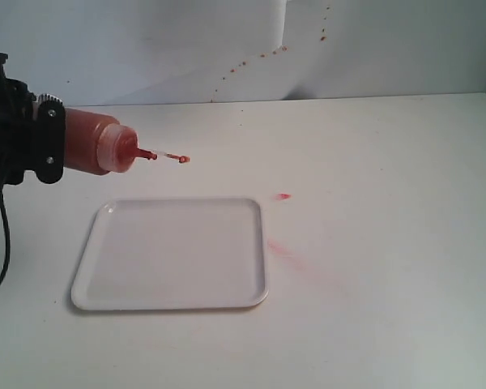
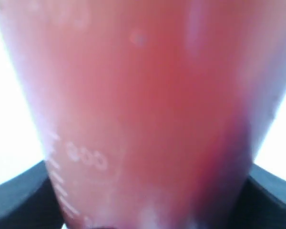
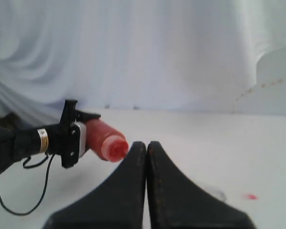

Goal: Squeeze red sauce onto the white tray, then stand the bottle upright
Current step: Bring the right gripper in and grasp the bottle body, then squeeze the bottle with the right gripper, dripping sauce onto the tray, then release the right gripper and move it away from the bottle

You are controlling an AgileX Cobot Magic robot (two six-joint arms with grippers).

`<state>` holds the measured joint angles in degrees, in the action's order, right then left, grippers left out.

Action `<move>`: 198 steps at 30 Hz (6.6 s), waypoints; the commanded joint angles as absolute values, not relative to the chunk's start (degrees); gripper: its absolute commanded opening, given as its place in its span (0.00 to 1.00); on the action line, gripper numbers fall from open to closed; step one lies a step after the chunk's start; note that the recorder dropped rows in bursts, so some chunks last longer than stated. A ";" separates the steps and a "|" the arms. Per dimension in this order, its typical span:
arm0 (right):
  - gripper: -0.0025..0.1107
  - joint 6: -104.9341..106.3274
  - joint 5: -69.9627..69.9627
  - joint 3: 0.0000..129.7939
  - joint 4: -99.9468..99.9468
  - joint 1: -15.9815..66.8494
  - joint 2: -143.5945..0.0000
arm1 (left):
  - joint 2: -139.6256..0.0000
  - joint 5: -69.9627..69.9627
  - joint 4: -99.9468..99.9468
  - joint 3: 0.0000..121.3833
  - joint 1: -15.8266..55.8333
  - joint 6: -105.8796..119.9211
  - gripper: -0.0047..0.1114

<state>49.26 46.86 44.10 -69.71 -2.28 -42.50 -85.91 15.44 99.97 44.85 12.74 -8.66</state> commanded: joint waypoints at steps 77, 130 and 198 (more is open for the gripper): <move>0.66 105.57 50.99 90.81 -82.43 32.78 -127.54 | -85.27 25.72 99.95 42.97 28.89 15.28 0.04; 0.68 110.50 57.92 90.81 -85.63 32.78 -127.54 | -85.27 25.72 99.95 42.97 28.89 15.28 0.04; 0.95 101.38 55.71 90.81 -74.09 27.01 -115.06 | -85.27 26.83 84.38 40.54 28.89 4.62 0.04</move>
<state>104.12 53.43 90.51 -74.81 28.53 -117.07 -85.80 26.09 84.19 40.46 28.70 7.12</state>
